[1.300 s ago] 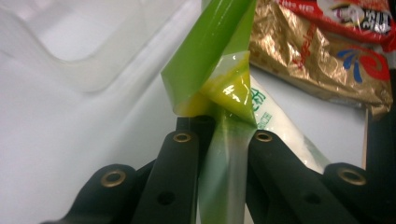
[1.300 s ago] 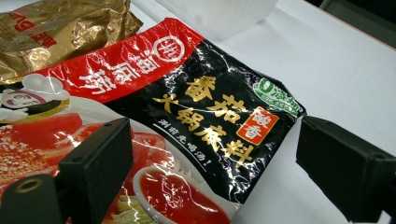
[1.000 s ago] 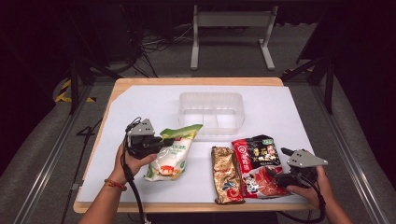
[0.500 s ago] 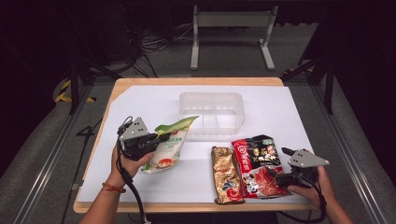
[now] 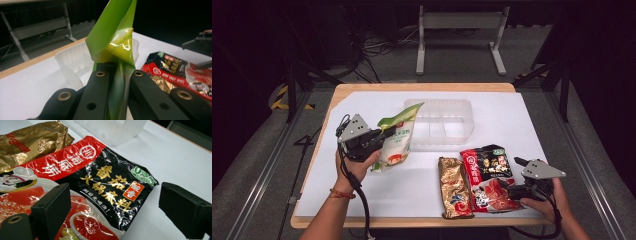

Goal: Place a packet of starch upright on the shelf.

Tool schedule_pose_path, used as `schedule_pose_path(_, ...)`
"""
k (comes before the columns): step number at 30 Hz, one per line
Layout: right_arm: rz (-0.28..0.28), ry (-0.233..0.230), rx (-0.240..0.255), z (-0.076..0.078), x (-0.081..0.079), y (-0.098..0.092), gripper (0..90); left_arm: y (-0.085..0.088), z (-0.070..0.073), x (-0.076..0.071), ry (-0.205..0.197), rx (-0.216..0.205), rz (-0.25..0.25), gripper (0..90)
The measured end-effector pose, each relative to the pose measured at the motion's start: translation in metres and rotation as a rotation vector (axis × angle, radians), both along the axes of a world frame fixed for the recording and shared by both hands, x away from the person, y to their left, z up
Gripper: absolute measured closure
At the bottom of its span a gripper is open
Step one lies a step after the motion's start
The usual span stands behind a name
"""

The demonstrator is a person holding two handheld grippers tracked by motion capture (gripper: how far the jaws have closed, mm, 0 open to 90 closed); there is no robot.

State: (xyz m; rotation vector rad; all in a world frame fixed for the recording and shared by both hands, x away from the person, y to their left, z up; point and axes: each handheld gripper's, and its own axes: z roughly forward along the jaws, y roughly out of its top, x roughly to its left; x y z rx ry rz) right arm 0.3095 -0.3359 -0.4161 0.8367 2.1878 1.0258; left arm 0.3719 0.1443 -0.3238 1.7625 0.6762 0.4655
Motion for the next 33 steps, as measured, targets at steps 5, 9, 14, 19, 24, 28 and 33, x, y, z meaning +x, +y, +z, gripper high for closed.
schedule_pose_path(5,-0.006,-0.009,0.005,0.001,-0.001,-0.001,11.3,-0.003,0.006,0.007,-0.011,-0.03,0.021,89.5)
schedule_pose_path(9,-0.006,-0.012,0.006,0.001,-0.001,-0.001,11.3,-0.008,0.011,0.015,-0.016,-0.053,0.033,89.5)
schedule_pose_path(14,-0.006,-0.013,0.008,0.001,-0.001,-0.002,11.3,-0.014,0.015,0.022,-0.03,-0.06,0.05,89.5)
schedule_pose_path(19,-0.008,-0.014,0.007,0.001,-0.001,-0.002,11.3,-0.019,0.017,0.029,-0.032,-0.072,0.062,89.5)
schedule_pose_path(24,-0.007,-0.015,0.007,0.001,-0.001,-0.002,11.3,-0.026,0.017,0.041,-0.026,-0.08,0.077,89.5)
schedule_pose_path(28,-0.006,-0.014,0.003,0.0,-0.001,-0.002,11.2,-0.033,0.017,0.051,-0.024,-0.1,0.091,89.5)
schedule_pose_path(33,-0.008,-0.013,0.006,0.0,-0.001,-0.003,11.2,-0.042,0.017,0.062,-0.027,-0.096,0.114,89.5)
